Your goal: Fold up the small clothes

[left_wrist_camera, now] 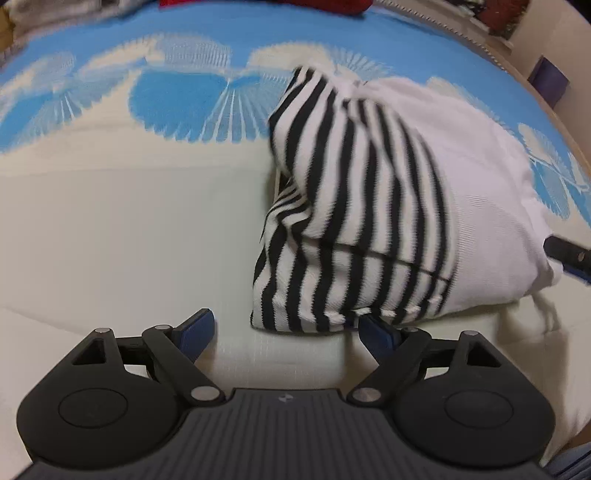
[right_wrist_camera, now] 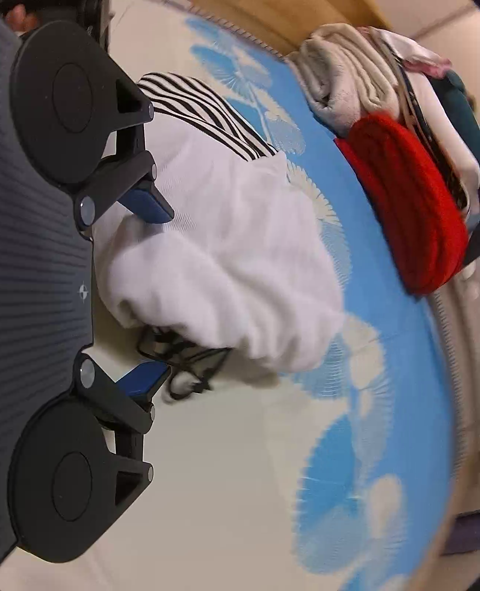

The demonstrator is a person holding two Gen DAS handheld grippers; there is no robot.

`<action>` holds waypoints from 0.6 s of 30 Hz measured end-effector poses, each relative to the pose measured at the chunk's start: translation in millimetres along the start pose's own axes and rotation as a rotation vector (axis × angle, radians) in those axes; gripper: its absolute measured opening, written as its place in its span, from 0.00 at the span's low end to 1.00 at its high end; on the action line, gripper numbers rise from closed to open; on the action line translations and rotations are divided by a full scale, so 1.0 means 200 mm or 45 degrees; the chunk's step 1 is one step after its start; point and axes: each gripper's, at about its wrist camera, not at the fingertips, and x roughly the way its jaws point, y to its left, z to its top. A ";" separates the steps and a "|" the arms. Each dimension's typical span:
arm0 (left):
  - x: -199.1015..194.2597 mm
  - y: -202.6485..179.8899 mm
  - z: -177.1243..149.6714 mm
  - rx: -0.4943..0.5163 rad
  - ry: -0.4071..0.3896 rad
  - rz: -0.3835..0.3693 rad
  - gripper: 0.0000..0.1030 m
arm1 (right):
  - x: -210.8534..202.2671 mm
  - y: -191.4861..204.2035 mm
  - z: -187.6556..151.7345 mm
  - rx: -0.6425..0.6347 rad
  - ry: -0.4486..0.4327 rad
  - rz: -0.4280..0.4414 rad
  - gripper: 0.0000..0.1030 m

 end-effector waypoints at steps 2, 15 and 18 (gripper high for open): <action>-0.08 -0.05 -0.03 0.023 -0.081 0.060 0.93 | -0.08 0.05 -0.02 -0.071 -0.059 -0.001 0.82; -0.45 -0.15 -0.58 -0.025 -0.337 0.103 1.00 | -0.57 0.24 -0.64 -0.255 -0.325 -0.179 0.88; -0.48 -0.18 -0.63 0.006 -0.391 0.131 1.00 | -0.59 0.27 -0.71 -0.298 -0.312 -0.189 0.88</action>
